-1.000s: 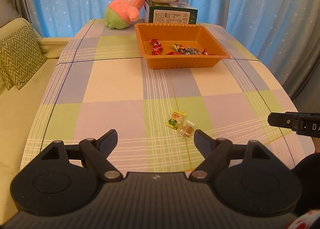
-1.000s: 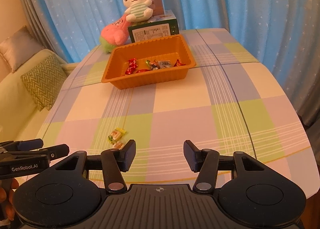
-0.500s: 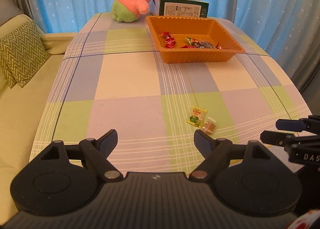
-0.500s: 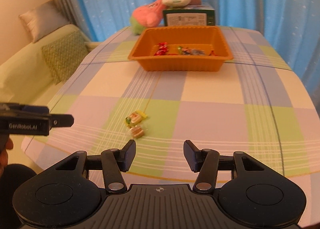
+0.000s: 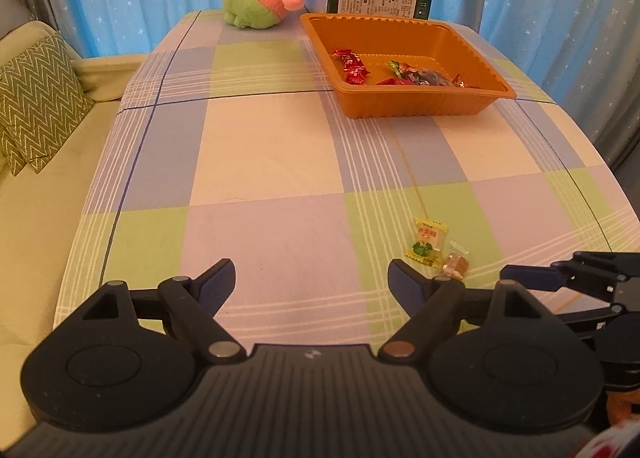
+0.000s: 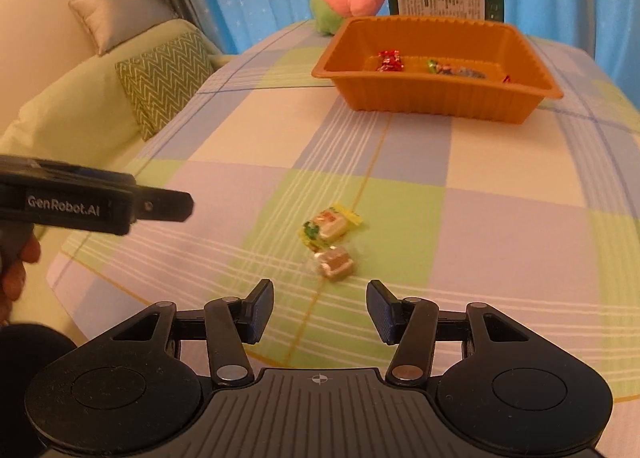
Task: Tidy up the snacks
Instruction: 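Grasp the yellow candy with the left tool while the right tool grasps the clear brown snack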
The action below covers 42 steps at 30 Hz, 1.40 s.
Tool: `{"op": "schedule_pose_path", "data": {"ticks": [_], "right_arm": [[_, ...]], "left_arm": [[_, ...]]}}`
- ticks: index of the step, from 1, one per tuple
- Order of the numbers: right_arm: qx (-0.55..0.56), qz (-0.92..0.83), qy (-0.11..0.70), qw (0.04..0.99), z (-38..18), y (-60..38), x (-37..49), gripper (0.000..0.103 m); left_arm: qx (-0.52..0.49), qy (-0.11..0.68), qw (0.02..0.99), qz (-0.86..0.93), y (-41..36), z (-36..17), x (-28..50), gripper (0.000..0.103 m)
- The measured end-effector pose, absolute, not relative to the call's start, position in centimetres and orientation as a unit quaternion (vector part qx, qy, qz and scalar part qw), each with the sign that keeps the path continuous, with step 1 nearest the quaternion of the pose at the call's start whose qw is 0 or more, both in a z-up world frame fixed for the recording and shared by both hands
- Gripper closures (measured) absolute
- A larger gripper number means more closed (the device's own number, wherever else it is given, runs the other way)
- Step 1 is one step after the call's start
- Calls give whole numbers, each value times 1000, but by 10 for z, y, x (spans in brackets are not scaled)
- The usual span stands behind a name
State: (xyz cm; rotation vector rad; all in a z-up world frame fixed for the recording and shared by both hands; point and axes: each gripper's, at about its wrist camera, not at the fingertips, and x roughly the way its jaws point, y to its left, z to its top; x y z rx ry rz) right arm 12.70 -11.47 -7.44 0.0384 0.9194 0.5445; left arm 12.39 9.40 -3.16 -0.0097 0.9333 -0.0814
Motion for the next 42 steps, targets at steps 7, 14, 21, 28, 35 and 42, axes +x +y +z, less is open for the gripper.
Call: {"op": "schedule_pose_path", "data": {"ticks": [7, 14, 21, 28, 35, 42], "right_arm": [[48, 228, 451, 861, -89, -96, 148, 50], [54, 191, 443, 874, -93, -88, 154, 50], [5, 172, 426, 888, -95, -81, 153, 73], [-11, 150, 417, 896, -94, -101, 150, 81], [15, 105, 418, 902, -87, -150, 148, 81], [38, 83, 411, 907, -79, -179, 149, 81]], "left_arm": [[-8, 452, 891, -38, 97, -37, 136, 21], [-11, 452, 891, -35, 101, -39, 141, 21], [-12, 453, 890, -38, 100, -39, 140, 21], [-7, 455, 889, -59, 85, -41, 142, 21], [-5, 454, 885, -102, 56, -49, 151, 25], [3, 467, 875, -126, 29, -64, 166, 42]]}}
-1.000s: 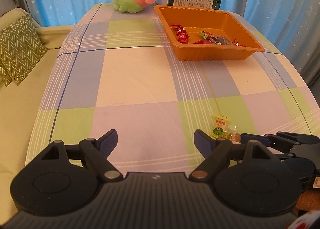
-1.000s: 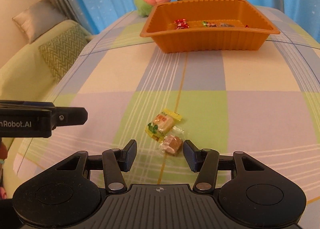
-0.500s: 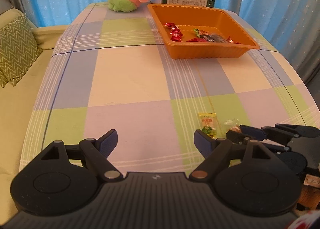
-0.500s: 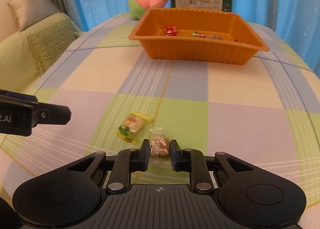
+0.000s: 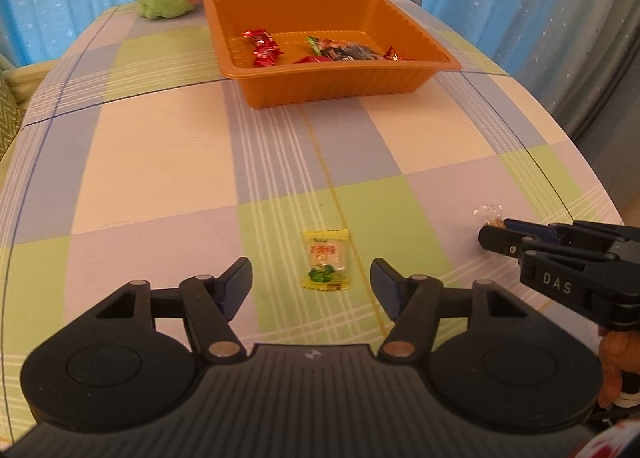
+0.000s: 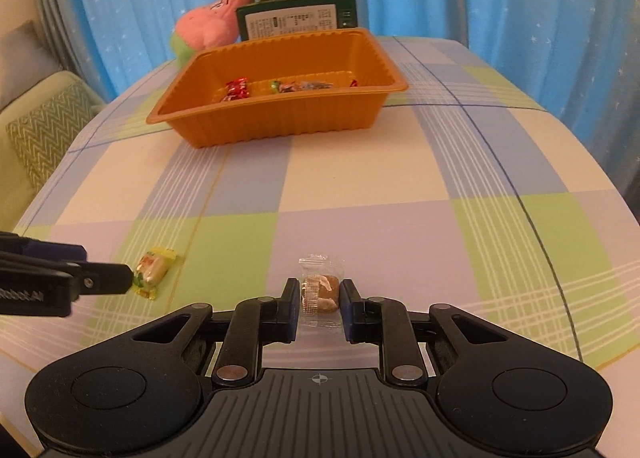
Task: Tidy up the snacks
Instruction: 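Grasp the yellow candy with the left tool while the right tool grasps the clear brown snack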
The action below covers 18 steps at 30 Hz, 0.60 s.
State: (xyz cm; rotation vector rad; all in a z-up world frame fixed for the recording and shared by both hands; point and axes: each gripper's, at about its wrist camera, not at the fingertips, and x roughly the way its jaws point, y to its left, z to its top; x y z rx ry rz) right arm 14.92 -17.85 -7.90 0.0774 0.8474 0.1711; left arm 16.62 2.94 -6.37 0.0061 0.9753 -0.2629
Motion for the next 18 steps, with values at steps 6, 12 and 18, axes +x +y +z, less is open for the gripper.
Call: {"op": "schedule_pose_path", "data": {"ticks": [6, 12, 18], "right_arm": [[45, 82, 412, 906, -81, -184, 152, 81], [52, 77, 414, 905, -83, -192, 155, 81], [59, 75, 416, 904, -84, -197, 156, 81]], "left_arm": [[3, 479, 870, -120, 18, -76, 181, 61], [13, 480, 869, -118, 11, -82, 184, 75], [40, 474, 872, -112, 4, -82, 181, 84]]}}
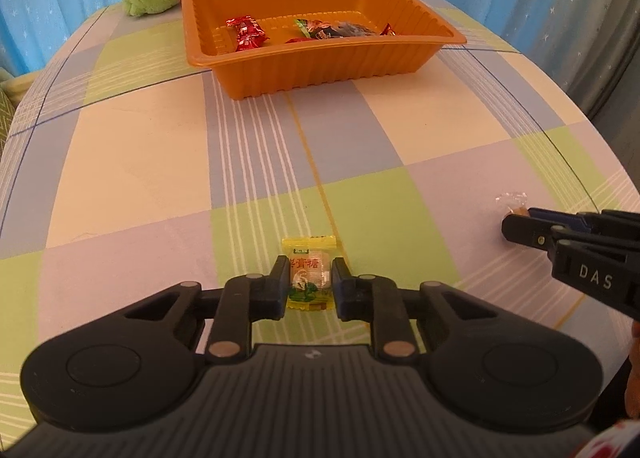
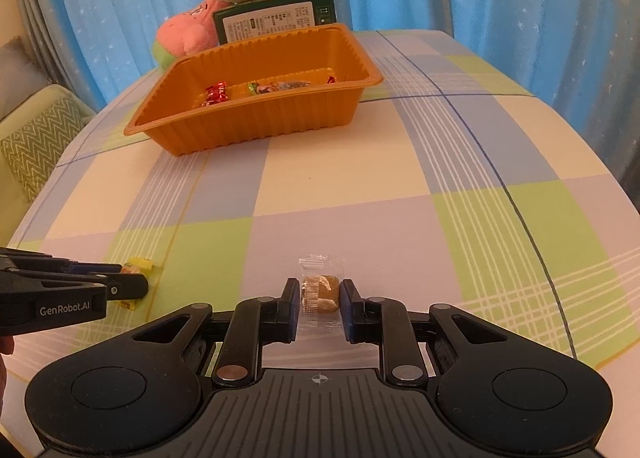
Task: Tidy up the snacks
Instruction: 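Grasp the yellow candy with the left tool while the right tool grasps the clear brown snack, then carry both held candies over the orange tray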
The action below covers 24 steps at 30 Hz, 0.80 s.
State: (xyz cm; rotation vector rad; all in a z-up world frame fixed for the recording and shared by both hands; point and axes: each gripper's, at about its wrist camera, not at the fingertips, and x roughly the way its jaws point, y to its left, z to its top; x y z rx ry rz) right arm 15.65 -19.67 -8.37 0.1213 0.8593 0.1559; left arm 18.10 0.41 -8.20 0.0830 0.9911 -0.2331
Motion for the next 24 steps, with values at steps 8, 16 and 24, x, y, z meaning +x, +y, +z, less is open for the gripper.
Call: {"op": "schedule_pose_path", "data": {"ticks": [8, 16, 24], "right_arm": [[63, 80, 407, 908, -73, -196, 154, 81], [63, 86, 389, 915, -50, -194, 149, 81], [59, 87, 372, 922, -29, -196, 141, 81]], "left_arm": [[32, 457, 882, -109, -2, -62, 170, 84], [11, 444, 890, -102, -6, -41, 156, 84], [3, 433, 896, -102, -7, -25, 144, 84]]}}
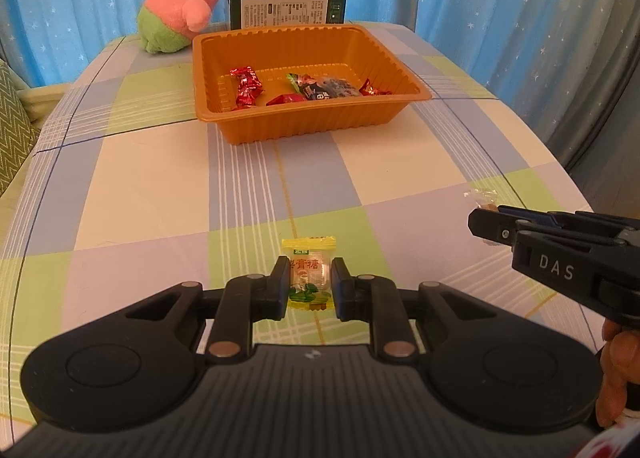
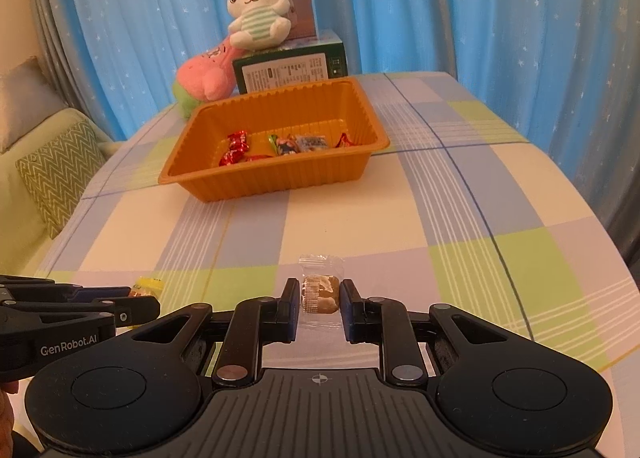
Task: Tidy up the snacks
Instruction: 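Carry both held candies over the orange tray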
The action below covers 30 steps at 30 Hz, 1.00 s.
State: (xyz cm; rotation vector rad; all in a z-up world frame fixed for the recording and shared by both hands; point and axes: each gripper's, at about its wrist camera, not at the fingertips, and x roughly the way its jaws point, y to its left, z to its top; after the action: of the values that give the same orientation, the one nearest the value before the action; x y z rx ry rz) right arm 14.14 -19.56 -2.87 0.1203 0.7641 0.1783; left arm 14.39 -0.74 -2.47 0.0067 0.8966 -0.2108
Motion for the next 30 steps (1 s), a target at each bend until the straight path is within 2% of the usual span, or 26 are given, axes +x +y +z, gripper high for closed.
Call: {"op": "schedule_pose_path", "data": {"ticks": [30], "right_arm": [[48, 88, 357, 929, 5, -195, 128, 81]], "left_arm": [[-6, 407, 908, -98, -4, 10, 126, 84]]}}
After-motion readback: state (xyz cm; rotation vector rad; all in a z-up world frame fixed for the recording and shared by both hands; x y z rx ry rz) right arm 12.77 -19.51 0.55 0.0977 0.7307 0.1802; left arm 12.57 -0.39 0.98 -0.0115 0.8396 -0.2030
